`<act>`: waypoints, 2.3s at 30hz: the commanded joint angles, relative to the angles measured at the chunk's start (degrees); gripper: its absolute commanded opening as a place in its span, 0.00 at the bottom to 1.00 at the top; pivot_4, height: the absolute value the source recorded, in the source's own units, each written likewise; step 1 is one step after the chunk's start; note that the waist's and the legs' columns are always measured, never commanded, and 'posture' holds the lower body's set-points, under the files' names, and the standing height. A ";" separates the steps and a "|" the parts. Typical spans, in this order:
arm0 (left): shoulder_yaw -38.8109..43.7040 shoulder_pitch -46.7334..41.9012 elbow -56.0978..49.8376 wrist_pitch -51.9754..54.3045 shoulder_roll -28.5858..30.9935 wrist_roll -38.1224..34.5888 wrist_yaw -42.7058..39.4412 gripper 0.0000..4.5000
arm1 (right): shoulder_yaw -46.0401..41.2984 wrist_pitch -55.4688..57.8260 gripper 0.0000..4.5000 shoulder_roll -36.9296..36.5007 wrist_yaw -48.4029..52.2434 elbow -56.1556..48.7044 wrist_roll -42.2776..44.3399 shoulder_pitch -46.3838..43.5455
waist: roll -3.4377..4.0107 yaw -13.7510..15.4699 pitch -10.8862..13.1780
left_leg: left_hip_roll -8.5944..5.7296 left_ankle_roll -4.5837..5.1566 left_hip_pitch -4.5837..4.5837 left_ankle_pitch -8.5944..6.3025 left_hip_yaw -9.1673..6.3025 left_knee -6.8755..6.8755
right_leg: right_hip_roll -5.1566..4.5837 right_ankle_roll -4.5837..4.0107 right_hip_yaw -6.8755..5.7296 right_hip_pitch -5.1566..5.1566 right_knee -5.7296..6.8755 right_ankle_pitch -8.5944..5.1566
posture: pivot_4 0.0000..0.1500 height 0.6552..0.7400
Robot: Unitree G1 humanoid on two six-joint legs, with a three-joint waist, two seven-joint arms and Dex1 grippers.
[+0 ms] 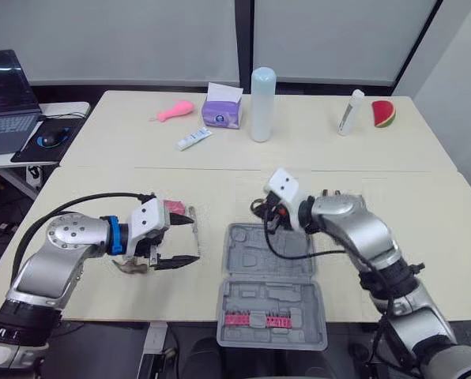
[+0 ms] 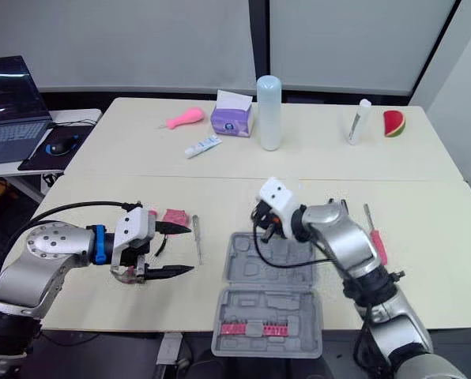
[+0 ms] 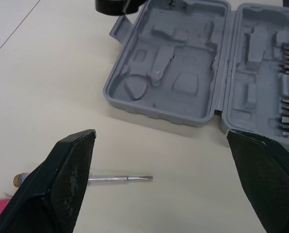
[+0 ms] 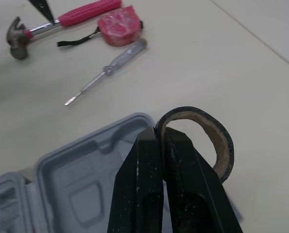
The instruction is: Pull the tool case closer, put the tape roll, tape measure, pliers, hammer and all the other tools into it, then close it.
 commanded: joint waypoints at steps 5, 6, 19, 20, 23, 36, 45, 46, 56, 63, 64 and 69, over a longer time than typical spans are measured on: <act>1.00 0.51 -1.58 -0.39 0.82 -0.42 -1.60 1.00 | 3.03 -1.78 0.00 4.83 -4.31 4.69 0.48 -0.46 | 0.00 -0.13 0.00 | -0.02 0.00 0.01 0.00 0.00 0.00 | 0.00 0.00 -0.01 -0.05 0.05 0.00 | 1.00 0.72; 1.02 0.51 -1.63 -0.32 0.84 -0.39 -1.66 1.00 | 3.28 -2.24 0.00 5.31 -4.51 5.87 0.49 -0.65 | 0.00 -0.15 0.00 | -0.01 0.00 0.01 0.00 0.00 0.00 | 0.00 0.00 -0.01 -0.05 0.05 0.00 | 1.00 0.72; 1.26 0.86 -2.36 0.28 1.06 -0.20 -1.53 1.00 | 3.95 -6.24 0.00 9.09 -4.92 17.02 0.61 -3.00 | 0.00 -0.24 0.00 | 0.00 -0.01 0.04 0.00 0.01 0.00 | 0.00 0.00 -0.03 -0.12 0.18 0.00 | 1.00 0.72; 1.27 0.91 -2.36 0.26 1.06 -0.18 -1.53 1.00 | 3.90 -6.42 0.00 9.23 -4.92 17.46 0.58 -3.10 | 0.00 -0.25 0.00 | 0.00 -0.01 0.05 0.00 0.00 0.00 | 0.00 0.00 -0.03 -0.13 0.21 0.00 | 1.00 0.72; 1.29 1.09 -2.40 0.16 1.04 -0.15 -1.49 1.00 | 3.87 -6.92 0.00 9.69 -4.79 19.36 0.39 -3.40 | 0.00 -0.25 0.00 | 0.00 -0.01 0.05 0.00 0.00 0.00 | 0.00 0.00 -0.02 -0.14 0.25 0.00 | 1.00 0.72; 1.06 1.21 -2.54 0.05 0.68 -0.02 -1.19 1.00 | 3.59 -8.45 0.00 9.64 -4.68 22.11 0.06 -4.13 | 0.00 -0.25 0.00 | 0.00 -0.01 0.08 0.00 -0.02 0.00 | 0.00 0.00 -0.05 -0.15 0.30 0.00 | 1.00 0.72; 1.30 1.98 -2.65 -0.29 0.49 -0.10 -0.93 1.00 | 3.36 -8.27 0.00 9.25 -4.12 21.97 0.41 -4.71 | 0.00 -0.25 0.00 | 0.00 -0.01 0.07 0.00 -0.03 0.00 | 0.00 0.00 -0.05 -0.16 0.32 0.00 | 1.00 0.72; 1.35 2.08 -2.67 -0.34 0.52 -0.11 -0.92 1.00 | 3.17 -8.32 0.00 9.24 -4.28 21.49 0.45 -4.71 | 0.01 -0.25 0.00 | 0.00 -0.01 0.07 0.00 -0.03 0.00 | 0.00 0.00 -0.05 -0.16 0.32 0.00 | 1.00 0.72; 1.85 2.36 -3.01 0.67 0.51 -0.69 -0.41 1.00 | 2.09 -3.49 0.42 5.81 -1.08 9.48 4.34 -4.10 | 0.01 -0.24 0.00 | 0.01 0.00 0.06 0.00 -0.02 0.00 | 0.00 0.00 -0.04 -0.17 0.32 0.00 | 1.00 0.72; 2.26 1.98 -3.12 2.14 0.11 -1.72 0.43 1.00 | 6.51 -16.92 0.42 2.25 -1.26 8.43 -0.17 -1.15 | 0.00 -0.24 0.00 | 0.00 0.01 0.06 0.00 -0.02 -0.01 | 0.00 0.00 -0.03 -0.17 0.30 0.00 | 1.00 0.72; 2.26 1.98 -3.12 2.18 0.13 -1.73 0.46 1.00 | 7.01 -18.22 0.42 2.04 -1.35 8.73 -0.81 -0.83 | 0.00 -0.23 0.00 | 0.00 0.00 0.06 0.00 -0.02 -0.01 | 0.00 0.00 -0.04 -0.16 0.30 0.00 | 1.00 0.72; 2.25 1.96 -3.00 2.31 0.15 -1.87 0.67 1.00 | 7.49 -21.39 0.42 2.59 -1.59 10.31 -1.93 0.38 | 0.00 -0.24 0.00 | 0.01 0.00 0.06 0.00 -0.01 -0.01 | 0.00 0.00 -0.04 -0.17 0.29 0.00 | 1.00 0.72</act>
